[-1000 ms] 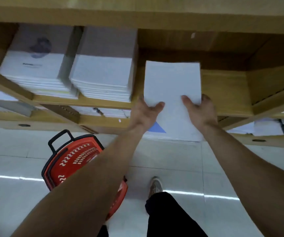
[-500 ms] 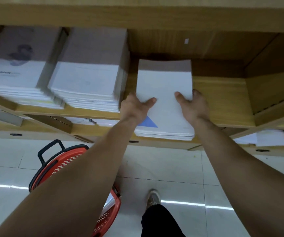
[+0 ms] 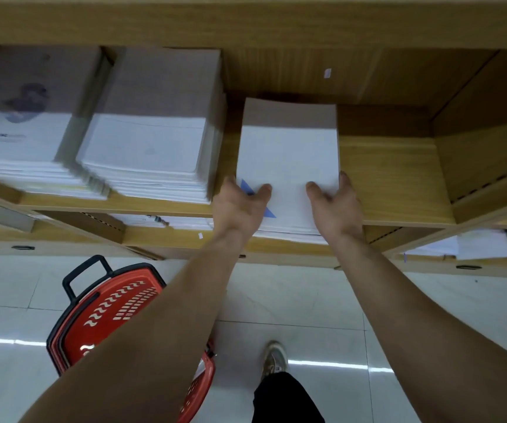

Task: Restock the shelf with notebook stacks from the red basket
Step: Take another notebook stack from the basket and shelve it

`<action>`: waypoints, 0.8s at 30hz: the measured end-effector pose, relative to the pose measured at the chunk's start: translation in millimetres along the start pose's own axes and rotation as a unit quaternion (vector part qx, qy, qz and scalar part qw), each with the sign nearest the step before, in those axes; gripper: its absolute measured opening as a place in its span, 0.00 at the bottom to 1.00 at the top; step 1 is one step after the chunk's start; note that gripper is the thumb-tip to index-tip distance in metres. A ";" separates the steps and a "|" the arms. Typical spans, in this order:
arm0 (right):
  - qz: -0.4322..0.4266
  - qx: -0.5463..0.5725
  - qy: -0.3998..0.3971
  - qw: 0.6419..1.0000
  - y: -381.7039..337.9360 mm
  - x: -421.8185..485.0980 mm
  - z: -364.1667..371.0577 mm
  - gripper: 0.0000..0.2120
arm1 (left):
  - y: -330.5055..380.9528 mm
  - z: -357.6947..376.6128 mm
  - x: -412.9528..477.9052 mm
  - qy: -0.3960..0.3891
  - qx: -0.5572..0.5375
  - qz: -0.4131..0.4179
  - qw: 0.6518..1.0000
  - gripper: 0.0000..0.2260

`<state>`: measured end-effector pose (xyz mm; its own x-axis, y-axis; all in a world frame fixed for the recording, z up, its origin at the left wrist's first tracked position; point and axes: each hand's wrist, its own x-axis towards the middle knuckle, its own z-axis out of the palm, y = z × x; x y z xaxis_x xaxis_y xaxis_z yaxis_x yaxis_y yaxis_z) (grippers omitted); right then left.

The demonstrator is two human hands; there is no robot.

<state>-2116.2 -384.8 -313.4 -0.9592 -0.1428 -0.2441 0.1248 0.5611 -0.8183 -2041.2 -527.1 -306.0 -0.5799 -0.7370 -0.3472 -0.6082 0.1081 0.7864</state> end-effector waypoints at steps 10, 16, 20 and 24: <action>-0.006 0.022 0.004 1.000 -21.8 57.3 17.9 0.19 | 27.6 3.6 52.3 0.007 0.003 0.028 1.000 0.19; -0.006 0.050 -0.026 0.998 -15.3 63.9 19.3 0.23 | 21.2 4.2 55.3 -0.014 0.009 0.047 0.999 0.20; -0.003 0.085 -0.079 0.993 -14.2 51.9 3.2 0.22 | 15.6 -1.4 49.0 -0.039 -0.011 0.043 0.998 0.21; -0.032 0.051 -0.055 0.997 5.8 20.2 2.0 0.21 | -4.0 0.0 24.1 -0.014 -0.044 0.046 0.998 0.18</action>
<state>-2134.3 -386.0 -324.1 -0.9327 -0.2676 -0.2416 0.0952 0.4636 -0.8809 -2052.7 -545.3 -317.5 -0.6471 -0.7071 -0.2851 -0.5025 0.1144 0.8569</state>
